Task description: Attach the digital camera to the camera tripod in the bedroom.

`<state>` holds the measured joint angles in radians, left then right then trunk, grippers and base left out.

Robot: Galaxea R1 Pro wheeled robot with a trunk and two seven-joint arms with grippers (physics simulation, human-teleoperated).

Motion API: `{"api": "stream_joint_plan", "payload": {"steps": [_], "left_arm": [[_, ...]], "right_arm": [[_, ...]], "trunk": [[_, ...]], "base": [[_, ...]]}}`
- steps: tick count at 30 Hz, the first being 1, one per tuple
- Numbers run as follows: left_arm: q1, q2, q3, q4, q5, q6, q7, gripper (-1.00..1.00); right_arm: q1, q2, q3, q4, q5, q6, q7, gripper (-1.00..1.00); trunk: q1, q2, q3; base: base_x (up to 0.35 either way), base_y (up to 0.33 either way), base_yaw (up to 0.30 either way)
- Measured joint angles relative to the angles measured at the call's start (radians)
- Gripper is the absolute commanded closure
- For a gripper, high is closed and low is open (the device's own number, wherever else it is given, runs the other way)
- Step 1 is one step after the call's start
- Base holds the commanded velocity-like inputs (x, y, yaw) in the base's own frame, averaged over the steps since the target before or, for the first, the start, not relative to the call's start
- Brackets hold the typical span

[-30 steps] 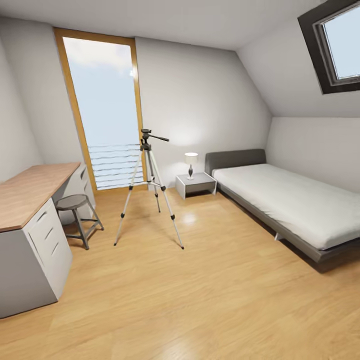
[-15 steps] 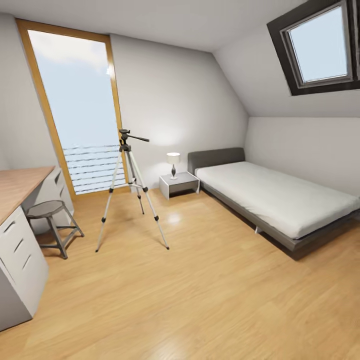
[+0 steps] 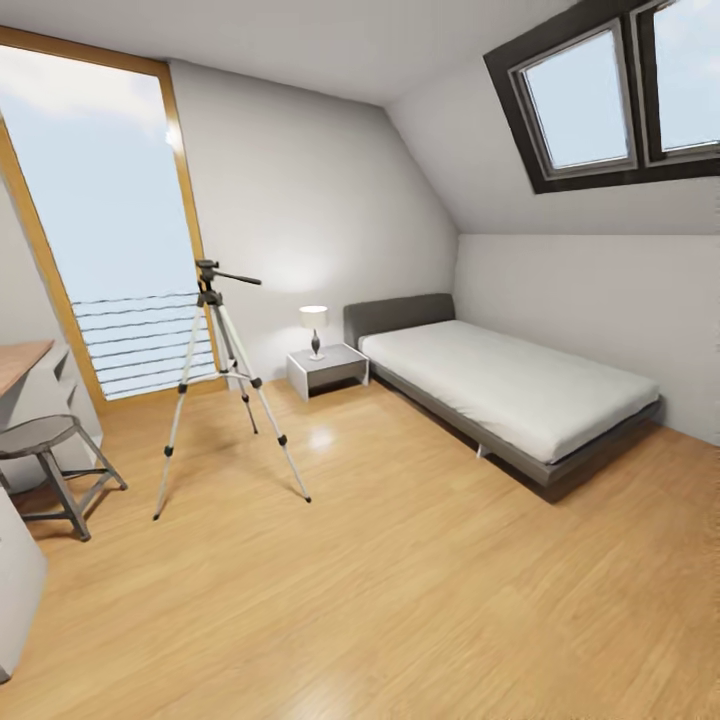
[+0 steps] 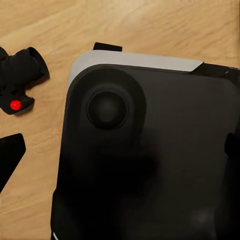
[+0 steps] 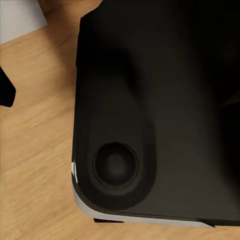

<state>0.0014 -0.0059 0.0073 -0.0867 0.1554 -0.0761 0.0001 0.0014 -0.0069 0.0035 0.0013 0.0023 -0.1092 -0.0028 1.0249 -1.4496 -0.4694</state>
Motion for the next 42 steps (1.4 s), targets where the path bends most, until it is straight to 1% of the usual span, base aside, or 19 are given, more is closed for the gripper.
{"api": "stream_joint_plan", "payload": {"steps": [7,13,35,42], "left_arm": [[0.000,0.000,-0.002,0.001,0.002,0.003,-0.001,-1.00],[0.000,0.000,-0.002,0.001,0.004,0.005,-0.001,-1.00],[0.000,0.001,-0.002,0.000,0.004,0.002,0.000,-1.00],[0.000,0.001,0.000,0.000,0.005,0.001,0.000,-1.00]], "right_arm": [[0.000,0.000,0.002,0.000,0.000,0.003,0.001,-1.00],[0.000,-0.001,0.002,0.000,0.000,0.003,0.001,-1.00],[0.000,-0.003,0.002,0.000,0.002,0.002,0.001,-1.00],[0.000,0.000,0.004,0.000,0.003,0.009,0.001,-1.00]], "trunk": [[0.000,0.000,0.000],[0.000,0.000,0.000],[0.000,0.000,0.000],[0.000,0.000,0.000]], "base": [[0.207,-0.064,-0.040],[0.277,-0.165,-0.007],[0.282,-0.223,-0.001],[0.279,-0.229,0.023]]}}
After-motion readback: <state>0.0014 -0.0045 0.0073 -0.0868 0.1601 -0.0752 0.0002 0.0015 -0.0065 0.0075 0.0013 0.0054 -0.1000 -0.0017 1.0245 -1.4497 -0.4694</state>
